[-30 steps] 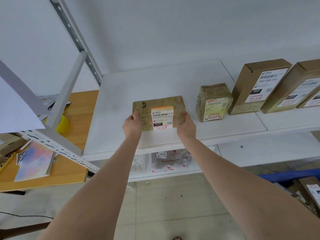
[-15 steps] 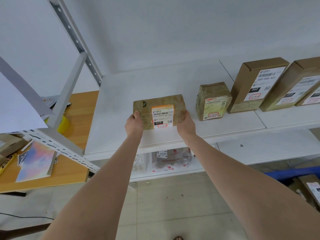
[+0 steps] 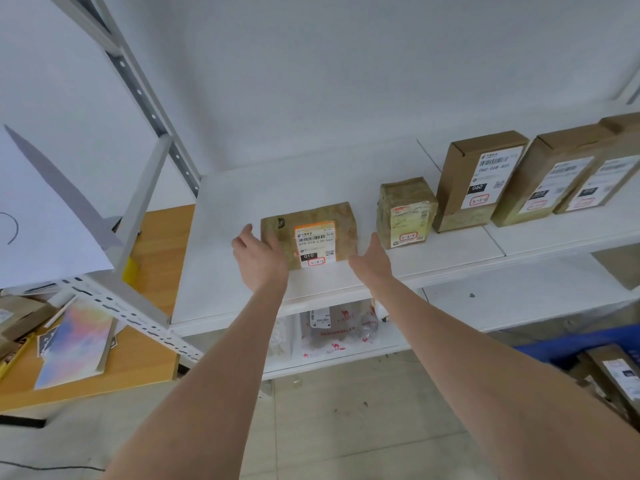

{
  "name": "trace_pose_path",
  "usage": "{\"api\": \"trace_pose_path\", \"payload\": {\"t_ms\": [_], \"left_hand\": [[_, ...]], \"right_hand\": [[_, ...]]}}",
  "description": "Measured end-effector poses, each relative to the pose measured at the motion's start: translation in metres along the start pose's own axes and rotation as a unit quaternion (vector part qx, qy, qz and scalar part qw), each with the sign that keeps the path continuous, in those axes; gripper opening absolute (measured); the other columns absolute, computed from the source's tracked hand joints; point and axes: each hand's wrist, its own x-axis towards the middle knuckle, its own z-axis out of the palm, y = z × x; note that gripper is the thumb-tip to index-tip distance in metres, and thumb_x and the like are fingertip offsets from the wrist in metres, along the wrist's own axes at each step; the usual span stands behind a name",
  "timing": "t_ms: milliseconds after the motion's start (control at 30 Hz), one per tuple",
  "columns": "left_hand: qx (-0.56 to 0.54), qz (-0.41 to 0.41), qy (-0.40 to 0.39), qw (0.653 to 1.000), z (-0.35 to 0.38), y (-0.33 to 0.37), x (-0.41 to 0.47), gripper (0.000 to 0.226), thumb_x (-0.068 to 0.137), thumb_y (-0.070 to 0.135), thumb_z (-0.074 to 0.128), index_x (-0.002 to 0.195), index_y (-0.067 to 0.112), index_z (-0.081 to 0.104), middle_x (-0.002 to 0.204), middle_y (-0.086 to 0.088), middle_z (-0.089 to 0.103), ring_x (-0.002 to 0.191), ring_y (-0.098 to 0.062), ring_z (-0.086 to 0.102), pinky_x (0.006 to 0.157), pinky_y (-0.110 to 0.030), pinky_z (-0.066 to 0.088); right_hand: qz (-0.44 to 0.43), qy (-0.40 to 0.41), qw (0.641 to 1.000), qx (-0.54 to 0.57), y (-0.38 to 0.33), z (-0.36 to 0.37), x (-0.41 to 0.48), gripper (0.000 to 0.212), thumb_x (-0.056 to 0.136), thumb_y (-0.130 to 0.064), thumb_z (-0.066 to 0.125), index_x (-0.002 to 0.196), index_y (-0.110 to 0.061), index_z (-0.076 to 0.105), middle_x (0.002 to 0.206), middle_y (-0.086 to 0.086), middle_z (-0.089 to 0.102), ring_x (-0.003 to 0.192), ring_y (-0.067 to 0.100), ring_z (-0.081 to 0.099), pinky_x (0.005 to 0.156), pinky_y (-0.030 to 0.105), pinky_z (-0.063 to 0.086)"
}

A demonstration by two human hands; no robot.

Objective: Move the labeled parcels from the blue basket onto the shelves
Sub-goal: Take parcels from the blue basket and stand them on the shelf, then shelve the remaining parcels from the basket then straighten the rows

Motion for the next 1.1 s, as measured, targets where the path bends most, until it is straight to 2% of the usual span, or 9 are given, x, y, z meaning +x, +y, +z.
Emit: {"api": "trace_pose_path", "payload": {"t_ms": [100, 233, 333, 400, 667, 800, 933, 1100], "left_hand": [[0.046, 0.137, -0.038, 0.989, 0.007, 0.018, -0.019, 0.039, 0.094, 0.024, 0.044, 0.130, 0.009, 0.043, 0.129, -0.011, 0.043, 0.116, -0.030, 0.047, 0.081, -0.042, 0.045], [0.114, 0.236, -0.134, 0.956, 0.032, 0.046, -0.057, 0.038, 0.091, 0.021, 0.048, 0.127, 0.008, 0.045, 0.126, -0.012, 0.044, 0.114, -0.029, 0.047, 0.081, -0.040, 0.045], [0.139, 0.248, -0.201, 0.938, 0.055, 0.067, -0.087, 0.044, 0.090, 0.021, 0.049, 0.133, 0.011, 0.041, 0.133, -0.011, 0.038, 0.122, -0.028, 0.043, 0.090, -0.038, 0.043], [0.160, 0.256, -0.230, 0.925, 0.069, 0.082, -0.109, 0.046, 0.092, 0.025, 0.050, 0.135, 0.015, 0.039, 0.136, -0.008, 0.036, 0.126, -0.027, 0.041, 0.097, -0.038, 0.041], [0.163, 0.298, -0.318, 0.885, 0.141, 0.148, -0.234, 0.047, 0.092, 0.027, 0.050, 0.136, 0.016, 0.038, 0.138, -0.007, 0.033, 0.127, -0.025, 0.039, 0.094, -0.038, 0.043], [0.168, 0.315, -0.342, 0.869, 0.181, 0.181, -0.322, 0.045, 0.093, 0.026, 0.048, 0.136, 0.014, 0.038, 0.137, -0.009, 0.035, 0.127, -0.026, 0.039, 0.097, -0.039, 0.042], [0.164, 0.322, -0.371, 0.856, 0.222, 0.207, -0.411, 0.044, 0.094, 0.027, 0.049, 0.135, 0.015, 0.039, 0.137, -0.008, 0.035, 0.122, -0.025, 0.044, 0.095, -0.039, 0.044], [0.171, 0.333, -0.415, 0.829, 0.267, 0.230, -0.498, 0.046, 0.094, 0.028, 0.050, 0.136, 0.015, 0.037, 0.137, -0.009, 0.035, 0.124, -0.025, 0.042, 0.096, -0.038, 0.042]], "right_hand": [[-0.017, 0.016, 1.000, 0.002, 0.002, -0.011, -0.013, 0.078, 0.093, -0.026, 0.053, 0.153, -0.015, 0.004, 0.157, 0.009, 0.020, 0.140, 0.030, 0.029, 0.112, 0.042, 0.032], [-0.013, 0.035, 0.999, -0.008, 0.016, -0.041, -0.027, 0.077, 0.091, -0.011, 0.050, 0.153, -0.014, 0.004, 0.158, 0.009, 0.018, 0.142, 0.028, 0.025, 0.112, 0.037, 0.029], [-0.001, 0.067, 0.998, -0.010, 0.032, -0.074, -0.035, 0.078, 0.090, -0.011, 0.051, 0.153, -0.016, 0.006, 0.154, 0.011, 0.025, 0.137, 0.029, 0.034, 0.107, 0.038, 0.036], [0.009, 0.090, 0.996, -0.009, 0.046, -0.100, -0.041, 0.077, 0.091, -0.013, 0.051, 0.153, -0.017, 0.007, 0.154, 0.011, 0.024, 0.137, 0.028, 0.034, 0.104, 0.037, 0.037], [0.038, 0.157, 0.986, 0.043, 0.133, -0.227, -0.067, 0.074, 0.094, -0.015, 0.051, 0.153, -0.019, 0.008, 0.156, 0.006, 0.021, 0.136, 0.026, 0.036, 0.100, 0.033, 0.038], [0.046, 0.174, 0.982, 0.054, 0.197, -0.301, -0.083, 0.073, 0.095, -0.016, 0.051, 0.153, -0.017, 0.008, 0.154, 0.006, 0.024, 0.131, 0.024, 0.041, 0.089, 0.025, 0.038], [0.064, 0.189, 0.979, 0.045, 0.263, -0.376, -0.105, 0.073, 0.094, -0.018, 0.053, 0.153, -0.016, 0.010, 0.154, 0.008, 0.025, 0.135, 0.025, 0.038, 0.102, 0.031, 0.037], [0.081, 0.206, 0.974, 0.050, 0.331, -0.449, -0.121, 0.071, 0.091, -0.021, 0.057, 0.151, -0.019, 0.019, 0.146, 0.009, 0.039, 0.127, 0.028, 0.046, 0.100, 0.039, 0.042]]}}
